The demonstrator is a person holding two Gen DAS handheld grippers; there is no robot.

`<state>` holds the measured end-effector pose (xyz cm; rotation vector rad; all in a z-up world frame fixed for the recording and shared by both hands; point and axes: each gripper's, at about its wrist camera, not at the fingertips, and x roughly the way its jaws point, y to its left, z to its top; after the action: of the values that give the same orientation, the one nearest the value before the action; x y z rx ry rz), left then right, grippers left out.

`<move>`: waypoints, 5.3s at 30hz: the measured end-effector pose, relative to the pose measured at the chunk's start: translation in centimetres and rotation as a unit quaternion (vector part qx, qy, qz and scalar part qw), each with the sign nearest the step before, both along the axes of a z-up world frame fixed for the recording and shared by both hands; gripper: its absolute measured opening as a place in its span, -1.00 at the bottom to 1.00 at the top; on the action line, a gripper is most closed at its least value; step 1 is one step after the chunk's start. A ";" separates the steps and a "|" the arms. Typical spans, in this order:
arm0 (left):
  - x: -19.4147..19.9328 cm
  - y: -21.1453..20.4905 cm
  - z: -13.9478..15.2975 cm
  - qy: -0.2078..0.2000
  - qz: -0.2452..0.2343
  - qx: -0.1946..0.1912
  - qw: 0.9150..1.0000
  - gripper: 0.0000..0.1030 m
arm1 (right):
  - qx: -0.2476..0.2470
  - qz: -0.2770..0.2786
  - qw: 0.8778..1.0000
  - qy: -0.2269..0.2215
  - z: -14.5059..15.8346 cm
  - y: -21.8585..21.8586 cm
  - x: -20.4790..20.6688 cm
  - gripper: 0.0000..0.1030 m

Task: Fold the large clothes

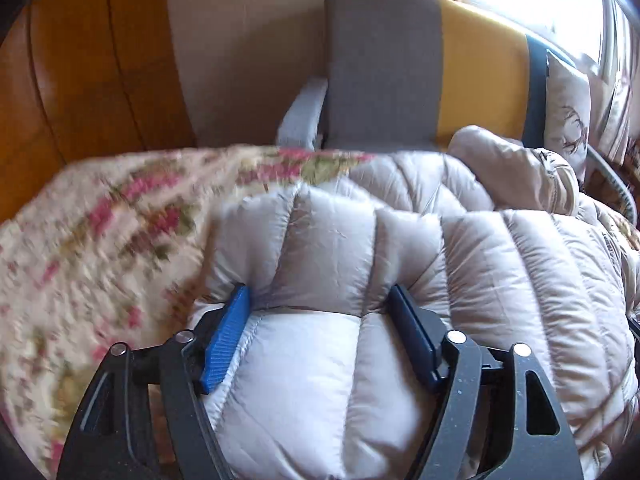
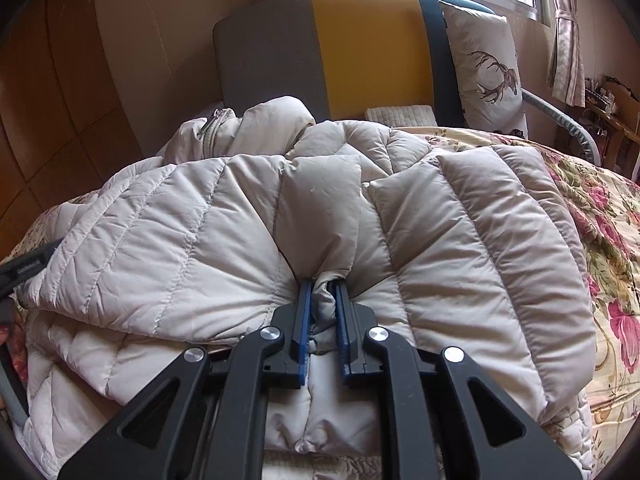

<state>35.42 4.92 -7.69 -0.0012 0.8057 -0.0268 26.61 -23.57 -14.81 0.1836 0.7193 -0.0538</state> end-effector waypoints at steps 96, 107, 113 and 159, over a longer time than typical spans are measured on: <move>-32.9 11.0 -3.4 0.117 -0.153 -0.346 0.918 0.38 | 0.368 0.114 0.921 0.051 -2.2 -10.3 -31.3 0.37; -33.5 7.4 -1.0 0.100 -0.227 -0.356 0.901 -0.62 | 0.379 0.189 0.903 0.067 -2.5 -5.2 -30.1 -0.48; -34.8 9.3 3.0 0.020 -0.221 -0.402 0.888 -0.69 | 0.394 0.216 0.893 -0.016 2.1 -5.6 -30.4 -0.56; -21.3 6.7 10.5 0.047 -0.226 -0.461 0.857 -0.69 | 0.473 0.211 0.849 -0.108 9.2 -10.1 -25.7 -0.49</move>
<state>14.15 11.64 2.77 -0.7308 0.8104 -0.8669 0.90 -33.68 -5.60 0.9588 0.4926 0.7534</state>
